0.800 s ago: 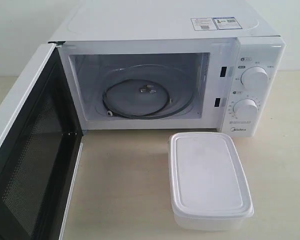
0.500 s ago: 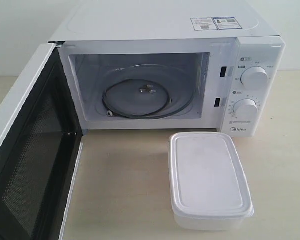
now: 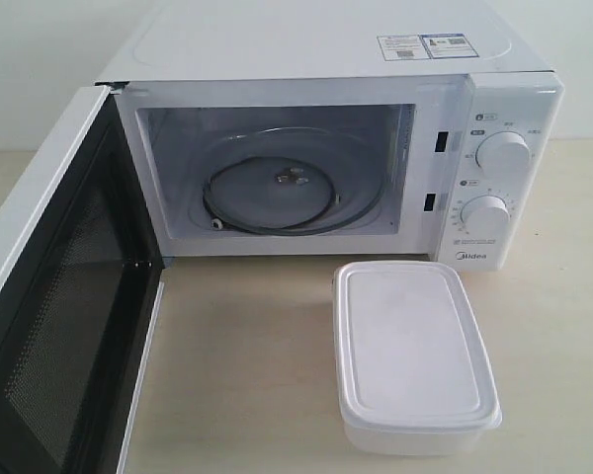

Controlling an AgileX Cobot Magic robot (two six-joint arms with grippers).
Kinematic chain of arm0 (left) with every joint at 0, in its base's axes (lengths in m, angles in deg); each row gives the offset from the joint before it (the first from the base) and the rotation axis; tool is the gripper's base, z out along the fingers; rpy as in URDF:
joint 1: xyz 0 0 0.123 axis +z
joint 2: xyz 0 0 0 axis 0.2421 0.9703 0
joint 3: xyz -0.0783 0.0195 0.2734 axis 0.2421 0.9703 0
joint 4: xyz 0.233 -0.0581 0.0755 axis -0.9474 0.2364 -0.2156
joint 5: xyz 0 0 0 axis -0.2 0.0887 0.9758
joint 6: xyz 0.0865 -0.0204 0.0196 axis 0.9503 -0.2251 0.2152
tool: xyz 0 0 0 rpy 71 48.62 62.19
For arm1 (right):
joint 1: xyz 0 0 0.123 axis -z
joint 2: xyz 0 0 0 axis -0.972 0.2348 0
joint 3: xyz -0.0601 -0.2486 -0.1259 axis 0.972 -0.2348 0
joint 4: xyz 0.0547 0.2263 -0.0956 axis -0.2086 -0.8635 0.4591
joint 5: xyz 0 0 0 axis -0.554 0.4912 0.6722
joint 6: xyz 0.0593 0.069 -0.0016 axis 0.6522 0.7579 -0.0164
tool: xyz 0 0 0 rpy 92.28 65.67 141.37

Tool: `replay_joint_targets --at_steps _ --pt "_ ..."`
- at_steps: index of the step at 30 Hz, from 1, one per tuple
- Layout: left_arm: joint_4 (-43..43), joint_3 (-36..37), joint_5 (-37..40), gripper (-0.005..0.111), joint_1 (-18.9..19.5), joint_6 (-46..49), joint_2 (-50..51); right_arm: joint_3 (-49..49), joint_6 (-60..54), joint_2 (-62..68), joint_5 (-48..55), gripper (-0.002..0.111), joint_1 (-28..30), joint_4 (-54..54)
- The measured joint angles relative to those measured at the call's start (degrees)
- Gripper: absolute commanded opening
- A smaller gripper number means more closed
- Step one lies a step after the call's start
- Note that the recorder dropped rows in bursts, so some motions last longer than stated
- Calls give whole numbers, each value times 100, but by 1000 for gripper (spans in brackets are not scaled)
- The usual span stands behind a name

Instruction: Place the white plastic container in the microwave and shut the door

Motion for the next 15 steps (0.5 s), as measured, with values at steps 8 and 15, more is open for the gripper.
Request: replay_joint_targets --at_steps 8,15 --pt "0 0 0 4 0 0 0 2049 -1207 2640 5293 0 0 327" --pt "0 0 0 4 0 0 0 2049 -688 4261 6532 0 0 -104"
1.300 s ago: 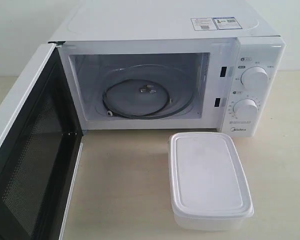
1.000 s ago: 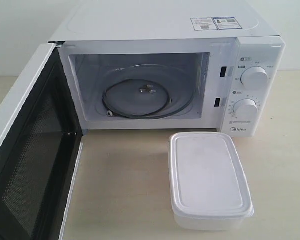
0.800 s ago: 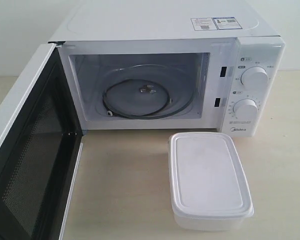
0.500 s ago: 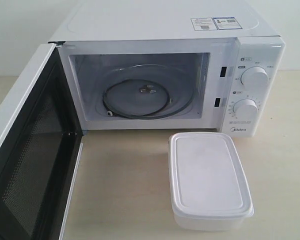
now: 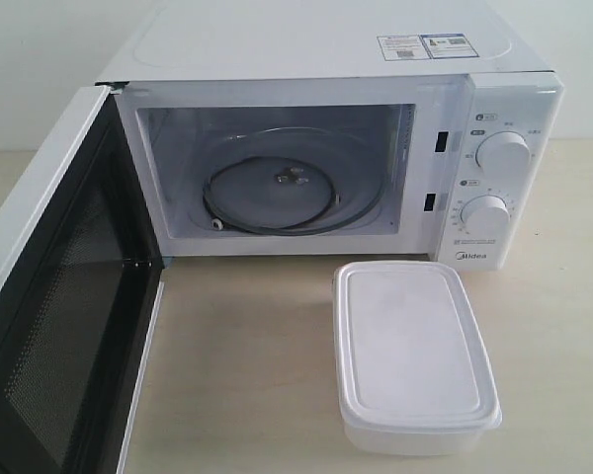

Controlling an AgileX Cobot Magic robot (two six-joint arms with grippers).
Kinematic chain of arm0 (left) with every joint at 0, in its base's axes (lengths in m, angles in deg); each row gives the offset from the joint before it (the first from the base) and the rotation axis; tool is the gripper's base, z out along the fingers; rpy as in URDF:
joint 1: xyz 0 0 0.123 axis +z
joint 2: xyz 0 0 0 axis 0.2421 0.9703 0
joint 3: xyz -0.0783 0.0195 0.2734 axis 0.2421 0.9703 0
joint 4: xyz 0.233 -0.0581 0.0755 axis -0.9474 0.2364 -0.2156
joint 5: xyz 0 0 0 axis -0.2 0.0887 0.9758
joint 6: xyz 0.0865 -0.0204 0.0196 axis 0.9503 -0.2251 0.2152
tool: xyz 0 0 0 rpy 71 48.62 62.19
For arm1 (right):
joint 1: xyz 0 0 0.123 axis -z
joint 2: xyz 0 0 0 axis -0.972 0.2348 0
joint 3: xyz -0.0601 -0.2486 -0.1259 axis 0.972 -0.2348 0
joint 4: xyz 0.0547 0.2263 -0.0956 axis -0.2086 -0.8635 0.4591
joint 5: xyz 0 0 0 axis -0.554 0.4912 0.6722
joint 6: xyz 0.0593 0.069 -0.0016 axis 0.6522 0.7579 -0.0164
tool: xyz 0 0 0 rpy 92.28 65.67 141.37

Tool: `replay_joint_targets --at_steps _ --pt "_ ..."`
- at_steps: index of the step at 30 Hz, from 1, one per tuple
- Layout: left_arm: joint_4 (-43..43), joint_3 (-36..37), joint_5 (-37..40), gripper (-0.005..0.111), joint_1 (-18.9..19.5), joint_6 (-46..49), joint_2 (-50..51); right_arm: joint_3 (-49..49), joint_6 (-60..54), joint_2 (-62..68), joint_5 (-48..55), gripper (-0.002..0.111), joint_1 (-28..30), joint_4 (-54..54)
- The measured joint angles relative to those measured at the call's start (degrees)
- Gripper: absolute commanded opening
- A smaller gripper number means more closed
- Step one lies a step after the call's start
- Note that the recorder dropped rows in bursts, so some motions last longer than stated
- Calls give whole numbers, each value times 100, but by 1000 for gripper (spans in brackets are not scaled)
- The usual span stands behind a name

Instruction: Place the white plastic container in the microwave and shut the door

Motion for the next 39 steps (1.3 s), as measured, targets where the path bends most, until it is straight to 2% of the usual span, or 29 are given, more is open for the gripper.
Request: replay_joint_targets --at_steps 6,15,19,24,28,35,39 --pt "0 0 0 4 0 0 0 0 57 1279 652 0 0 -341" --pt "0 0 0 4 0 0 0 23 -2385 2649 1013 0 97 -3182" --pt "0 0 0 4 0 0 0 140 -3646 3220 1843 0 538 -4649" --pt "0 0 0 4 0 0 0 186 -4795 3819 2856 0 1335 -5804" --pt "0 0 0 4 0 0 0 186 -5432 4321 3093 0 1647 -6028" --pt "0 0 0 4 0 0 0 186 -6084 4916 3140 0 1648 -6037" --pt "0 0 0 4 0 0 0 96 -6355 5027 3115 0 1442 -6132"
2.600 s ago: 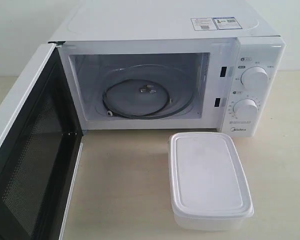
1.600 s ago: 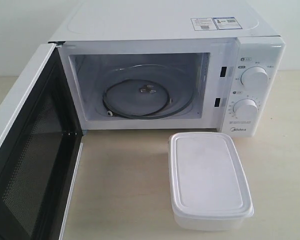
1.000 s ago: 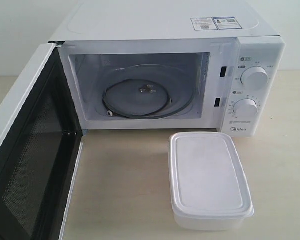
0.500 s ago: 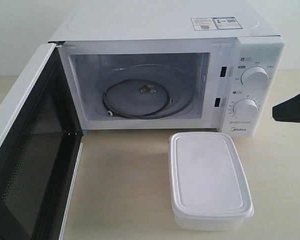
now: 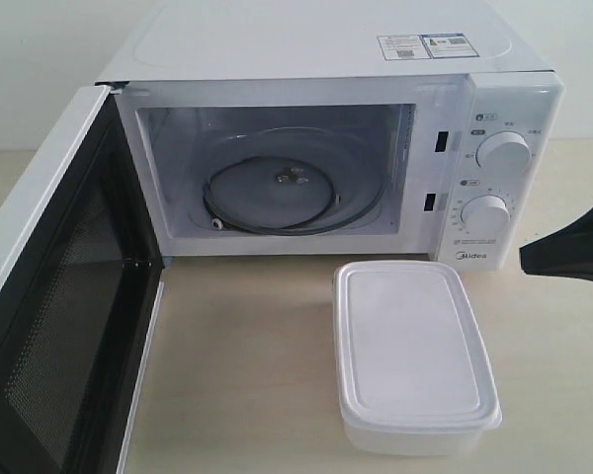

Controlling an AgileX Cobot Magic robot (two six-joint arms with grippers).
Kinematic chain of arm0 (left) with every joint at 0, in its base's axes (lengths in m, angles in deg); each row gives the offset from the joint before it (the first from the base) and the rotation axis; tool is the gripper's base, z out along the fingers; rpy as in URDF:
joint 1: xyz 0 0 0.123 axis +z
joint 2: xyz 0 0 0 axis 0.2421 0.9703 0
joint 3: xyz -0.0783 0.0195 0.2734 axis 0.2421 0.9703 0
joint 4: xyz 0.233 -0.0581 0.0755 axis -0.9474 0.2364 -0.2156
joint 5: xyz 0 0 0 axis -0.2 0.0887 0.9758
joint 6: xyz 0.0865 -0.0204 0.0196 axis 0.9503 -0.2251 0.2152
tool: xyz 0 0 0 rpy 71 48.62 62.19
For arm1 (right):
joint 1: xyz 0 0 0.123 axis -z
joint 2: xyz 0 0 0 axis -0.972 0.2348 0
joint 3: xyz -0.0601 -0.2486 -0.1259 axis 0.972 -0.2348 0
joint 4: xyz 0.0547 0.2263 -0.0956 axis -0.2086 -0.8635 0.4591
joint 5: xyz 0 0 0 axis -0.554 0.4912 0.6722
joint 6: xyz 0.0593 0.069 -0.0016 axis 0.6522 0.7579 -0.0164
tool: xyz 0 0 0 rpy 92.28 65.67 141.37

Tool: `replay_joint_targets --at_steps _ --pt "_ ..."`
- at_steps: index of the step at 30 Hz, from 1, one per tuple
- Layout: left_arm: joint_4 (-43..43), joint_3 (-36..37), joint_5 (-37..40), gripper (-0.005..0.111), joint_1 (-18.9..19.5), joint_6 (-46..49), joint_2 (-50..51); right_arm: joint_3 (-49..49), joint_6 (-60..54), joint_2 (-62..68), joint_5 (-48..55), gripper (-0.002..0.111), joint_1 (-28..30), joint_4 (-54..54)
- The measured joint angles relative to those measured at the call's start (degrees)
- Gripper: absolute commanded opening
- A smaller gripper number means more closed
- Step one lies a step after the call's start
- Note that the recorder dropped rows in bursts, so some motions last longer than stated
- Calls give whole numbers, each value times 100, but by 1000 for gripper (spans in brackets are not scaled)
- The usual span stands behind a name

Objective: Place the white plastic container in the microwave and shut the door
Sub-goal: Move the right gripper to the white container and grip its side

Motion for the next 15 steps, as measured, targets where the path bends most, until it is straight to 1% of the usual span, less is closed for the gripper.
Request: replay_joint_targets --at_steps 2,4,6,10,11,12,13,15 --pt "0 0 0 4 0 0 0 -50 -61 27 -158 1 -206 -14" --pt "0 0 0 4 0 0 0 -101 -84 39 -419 7 -405 -14" --pt "0 0 0 4 0 0 0 -134 -84 39 -646 20 -553 -14" --pt "0 0 0 4 0 0 0 -137 -6 42 -952 52 -672 -14" --pt "0 0 0 4 0 0 0 -137 41 42 -1008 57 -672 17" --pt "0 0 0 4 0 0 0 -137 99 42 -1055 61 -672 45" --pt "0 0 0 4 0 0 0 -137 189 42 -1126 62 -686 119" --pt "0 0 0 4 0 0 0 -150 336 52 -1271 62 -725 227"
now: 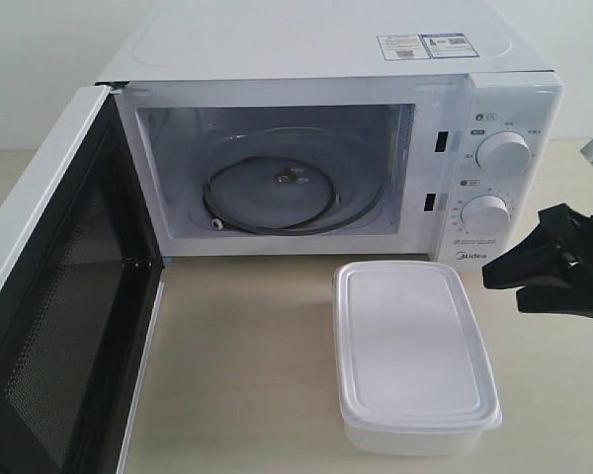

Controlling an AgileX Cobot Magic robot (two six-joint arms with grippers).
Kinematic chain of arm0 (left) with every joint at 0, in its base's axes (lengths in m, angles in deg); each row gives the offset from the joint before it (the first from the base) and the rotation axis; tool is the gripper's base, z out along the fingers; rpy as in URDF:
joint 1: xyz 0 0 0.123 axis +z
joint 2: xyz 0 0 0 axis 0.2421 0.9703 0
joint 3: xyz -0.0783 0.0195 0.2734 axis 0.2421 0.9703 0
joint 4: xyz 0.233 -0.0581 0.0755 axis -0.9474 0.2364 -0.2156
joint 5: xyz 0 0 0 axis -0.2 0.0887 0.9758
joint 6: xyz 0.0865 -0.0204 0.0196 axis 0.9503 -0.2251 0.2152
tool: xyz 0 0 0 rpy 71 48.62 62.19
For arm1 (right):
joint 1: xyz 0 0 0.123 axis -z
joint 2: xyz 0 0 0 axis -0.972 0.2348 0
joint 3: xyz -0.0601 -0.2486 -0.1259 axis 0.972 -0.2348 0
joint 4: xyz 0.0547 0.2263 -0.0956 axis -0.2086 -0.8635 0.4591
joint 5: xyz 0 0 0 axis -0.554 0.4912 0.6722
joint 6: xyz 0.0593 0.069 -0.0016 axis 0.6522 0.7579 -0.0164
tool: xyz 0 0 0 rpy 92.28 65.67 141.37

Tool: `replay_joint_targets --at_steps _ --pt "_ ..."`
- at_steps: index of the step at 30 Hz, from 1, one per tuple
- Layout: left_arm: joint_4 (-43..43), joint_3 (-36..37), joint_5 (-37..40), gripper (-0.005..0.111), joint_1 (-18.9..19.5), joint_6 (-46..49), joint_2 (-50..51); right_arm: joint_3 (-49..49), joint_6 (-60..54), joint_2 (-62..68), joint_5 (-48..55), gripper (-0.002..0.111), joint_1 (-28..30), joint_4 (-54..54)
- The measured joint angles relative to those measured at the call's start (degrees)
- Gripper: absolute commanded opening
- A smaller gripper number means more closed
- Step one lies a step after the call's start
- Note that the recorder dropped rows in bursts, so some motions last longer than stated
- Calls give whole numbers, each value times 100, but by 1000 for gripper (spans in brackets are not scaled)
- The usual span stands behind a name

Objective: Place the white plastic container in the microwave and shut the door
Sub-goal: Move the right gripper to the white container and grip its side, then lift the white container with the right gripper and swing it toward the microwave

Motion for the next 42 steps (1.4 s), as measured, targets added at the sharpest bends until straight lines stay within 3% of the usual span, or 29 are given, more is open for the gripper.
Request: replay_joint_targets --at_steps 2,3,12,13,17,19,32,42 --pt "0 0 0 4 0 0 0 -53 70 0 -173 62 -98 47" --pt "0 0 0 4 0 0 0 -101 -85 704 -683 62 -623 -155" --pt "0 0 0 4 0 0 0 -106 -502 993 -662 62 -623 -656" --pt "0 0 0 4 0 0 0 -106 -513 1024 -653 29 -623 -684" --pt "0 0 0 4 0 0 0 -115 -681 1247 -406 14 -623 -933" --pt "0 0 0 4 0 0 0 -115 -681 1247 -353 0 -623 -945" --pt "0 0 0 4 0 0 0 -172 -690 1247 -227 0 -623 -1026" --pt "0 0 0 4 0 0 0 -1294 -1068 161 -321 0 -623 -1830"
